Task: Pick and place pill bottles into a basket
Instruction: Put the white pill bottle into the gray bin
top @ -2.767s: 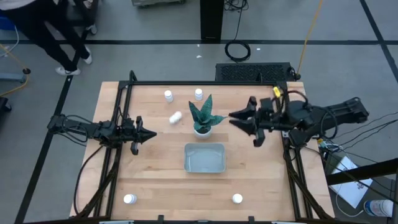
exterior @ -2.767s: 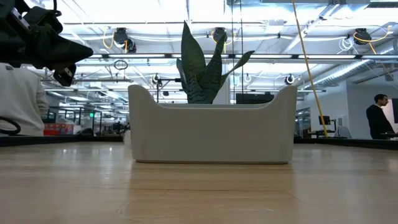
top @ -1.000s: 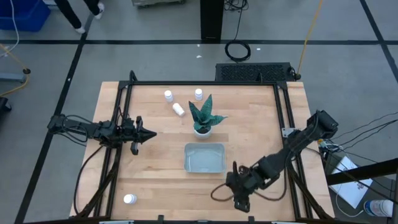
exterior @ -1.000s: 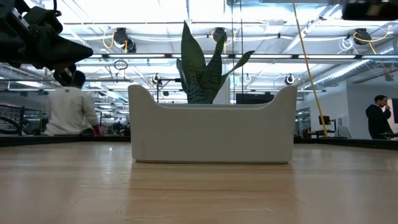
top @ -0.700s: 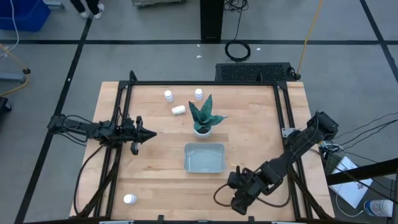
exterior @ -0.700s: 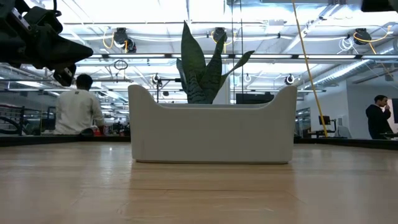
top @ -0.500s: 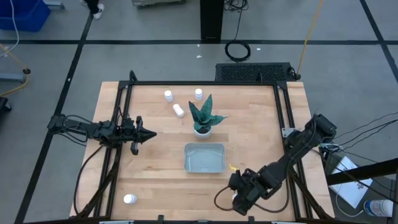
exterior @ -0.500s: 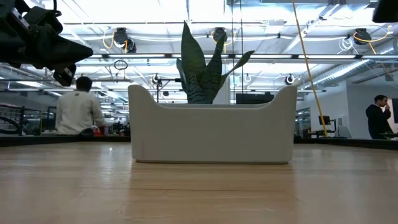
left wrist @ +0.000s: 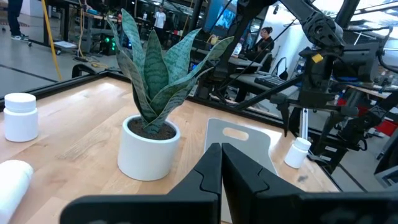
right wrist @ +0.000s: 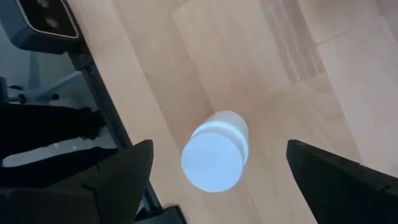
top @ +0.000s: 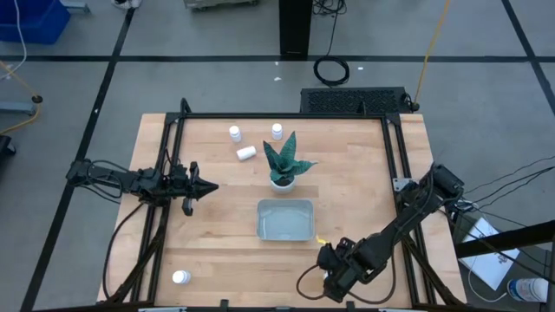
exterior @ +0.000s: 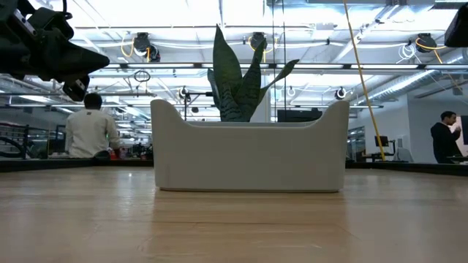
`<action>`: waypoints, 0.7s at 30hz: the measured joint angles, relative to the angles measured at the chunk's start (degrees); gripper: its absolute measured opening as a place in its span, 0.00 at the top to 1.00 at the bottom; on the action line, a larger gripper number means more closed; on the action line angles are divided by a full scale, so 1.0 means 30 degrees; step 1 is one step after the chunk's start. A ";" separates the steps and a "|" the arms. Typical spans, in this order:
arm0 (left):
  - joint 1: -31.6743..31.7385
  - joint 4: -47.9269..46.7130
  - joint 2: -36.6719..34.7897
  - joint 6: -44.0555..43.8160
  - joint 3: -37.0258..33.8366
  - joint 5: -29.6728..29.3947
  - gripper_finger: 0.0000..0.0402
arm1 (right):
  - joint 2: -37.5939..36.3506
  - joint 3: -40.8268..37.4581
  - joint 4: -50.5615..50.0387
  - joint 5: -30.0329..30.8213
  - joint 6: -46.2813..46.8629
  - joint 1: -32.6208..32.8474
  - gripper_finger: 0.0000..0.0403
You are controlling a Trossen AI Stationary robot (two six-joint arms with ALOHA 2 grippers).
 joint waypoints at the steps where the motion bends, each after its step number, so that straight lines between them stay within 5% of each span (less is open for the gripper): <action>1: -0.0004 0.0000 -0.0005 0.0003 -0.0005 0.0000 0.97 | 0.0070 0.0000 0.0005 -0.0008 0.0000 0.0003 0.10; 21: 0.0000 0.0000 -0.0005 0.0007 -0.0005 0.0000 0.97 | 0.0695 -0.0022 0.0060 -0.0259 0.0049 0.0010 0.16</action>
